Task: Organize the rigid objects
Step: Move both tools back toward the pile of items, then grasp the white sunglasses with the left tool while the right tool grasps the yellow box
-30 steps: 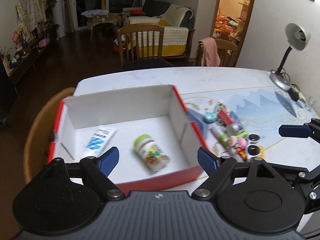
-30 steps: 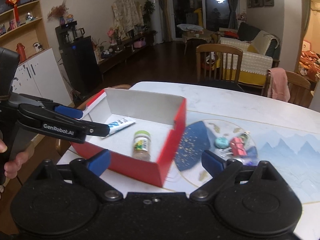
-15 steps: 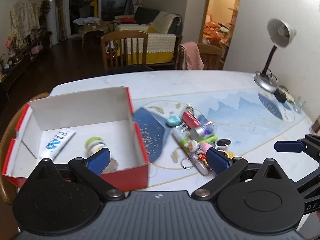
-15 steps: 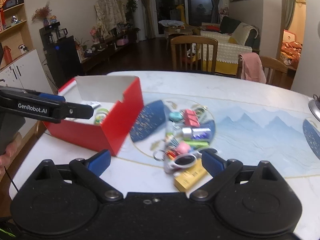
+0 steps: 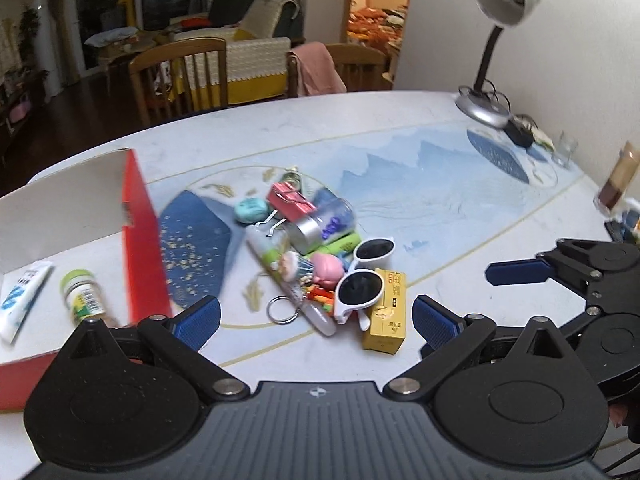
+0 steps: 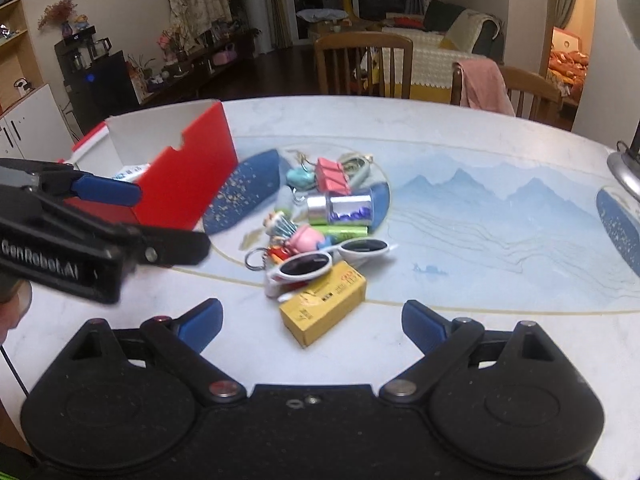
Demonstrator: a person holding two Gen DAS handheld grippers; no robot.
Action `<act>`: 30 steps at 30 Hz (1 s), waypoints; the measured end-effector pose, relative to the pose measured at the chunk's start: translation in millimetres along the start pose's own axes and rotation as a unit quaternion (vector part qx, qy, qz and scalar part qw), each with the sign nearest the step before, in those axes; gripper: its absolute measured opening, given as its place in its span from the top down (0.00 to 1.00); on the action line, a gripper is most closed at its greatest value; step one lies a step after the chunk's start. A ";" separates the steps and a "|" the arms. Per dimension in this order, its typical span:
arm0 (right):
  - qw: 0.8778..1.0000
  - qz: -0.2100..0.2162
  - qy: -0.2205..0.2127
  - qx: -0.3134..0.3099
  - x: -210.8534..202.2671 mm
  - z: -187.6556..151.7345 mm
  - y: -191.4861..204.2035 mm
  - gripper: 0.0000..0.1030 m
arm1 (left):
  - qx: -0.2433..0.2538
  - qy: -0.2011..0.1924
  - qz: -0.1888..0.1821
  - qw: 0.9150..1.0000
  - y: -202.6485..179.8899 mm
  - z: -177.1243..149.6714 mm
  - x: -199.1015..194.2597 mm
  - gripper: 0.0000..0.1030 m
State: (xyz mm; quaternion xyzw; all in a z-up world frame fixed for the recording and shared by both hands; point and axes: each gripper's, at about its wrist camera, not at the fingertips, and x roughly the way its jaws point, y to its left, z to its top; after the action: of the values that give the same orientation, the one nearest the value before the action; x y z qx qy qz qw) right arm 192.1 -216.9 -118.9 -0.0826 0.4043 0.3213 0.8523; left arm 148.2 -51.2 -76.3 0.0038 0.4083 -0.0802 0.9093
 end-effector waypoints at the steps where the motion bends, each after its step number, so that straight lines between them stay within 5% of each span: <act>1: 1.000 0.003 0.002 0.003 3.4 -0.6 -2.4 0.08 | 0.004 0.003 0.000 1.000 -2.0 -0.6 4.5 0.00; 19: 0.998 0.050 0.029 0.010 57.8 -5.5 -21.1 0.23 | -0.009 0.024 -0.059 0.998 -5.7 6.7 70.7 0.02; 24: 0.998 0.060 0.034 0.013 64.0 -4.7 -22.4 0.23 | 0.001 0.030 -0.071 0.997 -9.5 8.7 78.9 0.18; 26: 0.997 0.063 0.035 0.017 65.6 -4.0 -23.5 0.24 | 0.000 0.036 -0.081 0.996 -9.8 9.3 83.3 0.36; 28: 0.997 0.065 0.036 0.019 67.4 -4.0 -25.2 0.24 | 0.000 0.041 -0.085 0.996 -9.8 9.5 87.4 0.44; 30: 0.997 0.066 0.037 0.022 69.2 -3.7 -26.2 0.24 | 0.002 0.044 -0.089 0.995 -10.0 9.7 91.2 0.45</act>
State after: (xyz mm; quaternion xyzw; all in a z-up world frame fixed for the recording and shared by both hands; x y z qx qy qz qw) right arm 238.1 -205.5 -175.8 -0.0493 0.4472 0.3644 0.8153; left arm 213.5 -74.8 -137.0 -0.0276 0.4465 -0.1614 0.8797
